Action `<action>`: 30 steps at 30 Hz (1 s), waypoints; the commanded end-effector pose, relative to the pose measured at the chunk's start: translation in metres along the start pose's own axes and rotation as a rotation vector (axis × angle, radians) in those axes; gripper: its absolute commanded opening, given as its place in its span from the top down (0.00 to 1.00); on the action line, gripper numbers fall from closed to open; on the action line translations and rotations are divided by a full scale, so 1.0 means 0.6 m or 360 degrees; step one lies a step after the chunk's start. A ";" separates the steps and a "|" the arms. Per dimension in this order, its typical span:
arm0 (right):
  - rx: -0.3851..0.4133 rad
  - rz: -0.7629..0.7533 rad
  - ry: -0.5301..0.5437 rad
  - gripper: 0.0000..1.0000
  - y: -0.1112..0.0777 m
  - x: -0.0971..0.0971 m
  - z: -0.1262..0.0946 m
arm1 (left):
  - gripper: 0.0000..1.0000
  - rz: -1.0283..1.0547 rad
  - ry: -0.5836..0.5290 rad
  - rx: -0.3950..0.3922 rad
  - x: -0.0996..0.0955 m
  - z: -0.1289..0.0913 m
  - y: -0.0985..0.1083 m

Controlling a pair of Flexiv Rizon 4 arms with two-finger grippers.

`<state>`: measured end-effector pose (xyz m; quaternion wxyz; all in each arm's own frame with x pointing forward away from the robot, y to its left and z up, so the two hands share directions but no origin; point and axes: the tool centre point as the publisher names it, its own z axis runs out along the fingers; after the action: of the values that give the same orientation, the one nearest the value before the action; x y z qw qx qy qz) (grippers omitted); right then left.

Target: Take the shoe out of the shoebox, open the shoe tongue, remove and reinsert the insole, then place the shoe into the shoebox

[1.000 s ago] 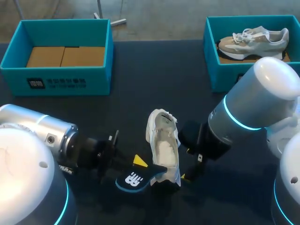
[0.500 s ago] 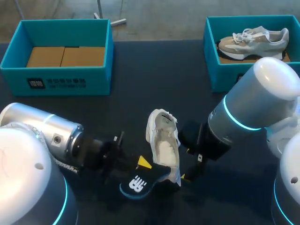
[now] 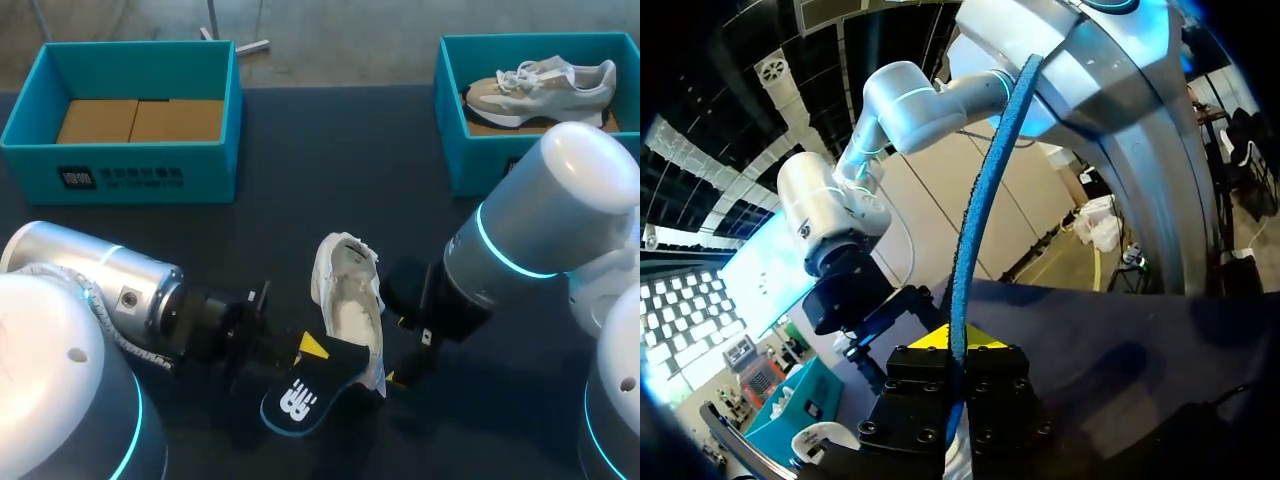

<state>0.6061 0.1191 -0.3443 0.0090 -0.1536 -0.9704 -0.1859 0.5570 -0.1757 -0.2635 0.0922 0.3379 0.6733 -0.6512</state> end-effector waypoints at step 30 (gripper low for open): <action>0.0001 0.0002 -0.0007 0.00 0.001 0.002 0.005 | 1.00 -0.0049 0.0002 0.0015 0.022 -0.010 -0.025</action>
<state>0.6061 0.1192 -0.3444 0.0089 -0.1537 -0.9705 -0.1858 0.5471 -0.1681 -0.2605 0.0758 0.3313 0.6728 -0.6571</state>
